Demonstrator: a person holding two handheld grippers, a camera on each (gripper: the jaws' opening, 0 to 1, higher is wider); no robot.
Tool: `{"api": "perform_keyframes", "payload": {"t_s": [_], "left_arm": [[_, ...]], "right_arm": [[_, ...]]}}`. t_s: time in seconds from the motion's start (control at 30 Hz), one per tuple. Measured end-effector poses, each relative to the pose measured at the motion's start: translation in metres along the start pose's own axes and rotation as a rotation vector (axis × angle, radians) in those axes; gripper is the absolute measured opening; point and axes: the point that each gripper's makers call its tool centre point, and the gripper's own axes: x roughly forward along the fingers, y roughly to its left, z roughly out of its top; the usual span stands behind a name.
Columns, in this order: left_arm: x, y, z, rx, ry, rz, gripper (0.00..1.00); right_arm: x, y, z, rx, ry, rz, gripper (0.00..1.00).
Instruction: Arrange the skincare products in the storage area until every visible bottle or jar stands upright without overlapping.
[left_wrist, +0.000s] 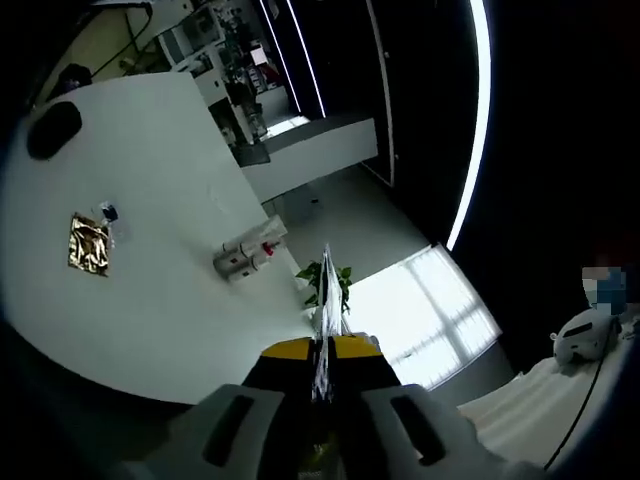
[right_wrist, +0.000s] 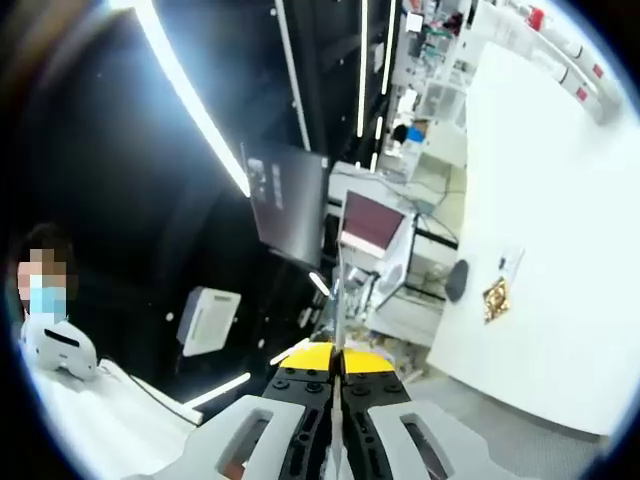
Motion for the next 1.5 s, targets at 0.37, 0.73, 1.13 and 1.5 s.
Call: {"api": "perform_keyframes", "payload": {"t_s": [0.37,0.73,1.13,1.5], "left_arm": [[0.0,-0.001,0.001,0.002,-0.003,-0.014,0.0],[0.008,-0.009,-0.021,0.027,0.104,-0.041,0.0],[0.013,-0.004,-0.031,0.033,0.162,-0.012,0.11],[0.008,-0.001,-0.033,0.076,0.183,-0.008,0.0]], "right_arm": [[0.009,0.008,-0.032,0.128,0.165,0.062,0.0],[0.011,0.011,-0.019,0.012,0.085,0.076,0.11],[0.015,0.005,-0.034,0.03,0.161,0.046,0.0],[0.02,0.001,-0.044,0.013,0.2,0.049,0.12]]}}
